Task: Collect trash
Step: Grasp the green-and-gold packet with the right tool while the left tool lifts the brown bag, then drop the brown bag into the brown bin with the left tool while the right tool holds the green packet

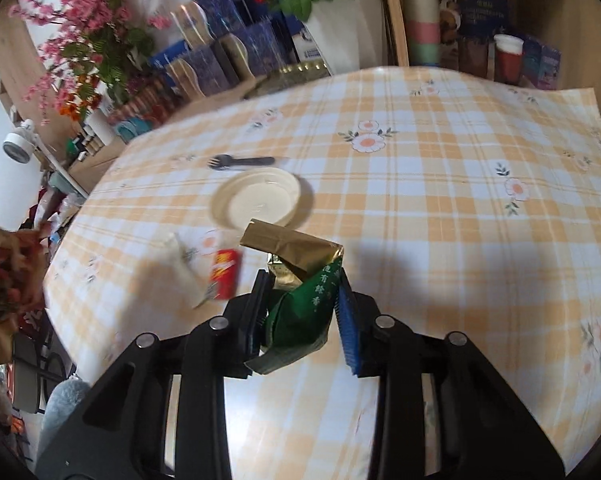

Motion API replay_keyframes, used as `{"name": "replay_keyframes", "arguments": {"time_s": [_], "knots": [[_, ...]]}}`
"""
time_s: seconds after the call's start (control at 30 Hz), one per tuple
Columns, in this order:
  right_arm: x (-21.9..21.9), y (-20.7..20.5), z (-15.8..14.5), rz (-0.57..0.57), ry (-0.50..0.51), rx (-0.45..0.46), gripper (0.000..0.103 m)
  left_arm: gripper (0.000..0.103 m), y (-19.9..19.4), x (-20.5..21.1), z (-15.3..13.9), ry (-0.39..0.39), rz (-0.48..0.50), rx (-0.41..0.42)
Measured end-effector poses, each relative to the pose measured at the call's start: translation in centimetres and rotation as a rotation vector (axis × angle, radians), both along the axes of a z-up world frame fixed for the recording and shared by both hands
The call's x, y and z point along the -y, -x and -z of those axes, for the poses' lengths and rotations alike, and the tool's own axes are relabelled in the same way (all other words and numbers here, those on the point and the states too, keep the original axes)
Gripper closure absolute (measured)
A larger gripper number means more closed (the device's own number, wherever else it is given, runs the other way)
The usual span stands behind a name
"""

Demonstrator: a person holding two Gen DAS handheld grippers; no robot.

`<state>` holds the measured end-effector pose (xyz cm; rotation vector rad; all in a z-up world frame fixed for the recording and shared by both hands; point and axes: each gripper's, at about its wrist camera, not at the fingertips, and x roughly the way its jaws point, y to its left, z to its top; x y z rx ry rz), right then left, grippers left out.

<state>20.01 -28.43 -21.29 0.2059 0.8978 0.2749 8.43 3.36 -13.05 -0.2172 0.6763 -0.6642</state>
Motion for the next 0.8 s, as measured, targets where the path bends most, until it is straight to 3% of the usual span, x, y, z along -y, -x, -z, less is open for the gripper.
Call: {"name": "replay_keyframes", "arguments": {"time_s": [0.13,0.33,0.53,0.8], "knots": [[-0.3,4.3,-1.9,0.003,-0.006,0.050,0.068,0.073,1.4,1.6,0.3,0.026,0.078,-0.030],[-0.4,10.6,-2.6,0.016,-0.033,0.058,0.068,0.073,4.7,3.6,1.1,0.082,0.199,-0.113],[0.0,15.7,-2.5,0.058,-0.080,0.046,0.068,0.072,8.1,4.9,2.6,0.053,0.276,-0.175],[0.5,19.3,-2.8,0.074,-0.132,0.044,0.068,0.072,10.0,6.3,5.9,-0.059,0.345,-0.296]]}}
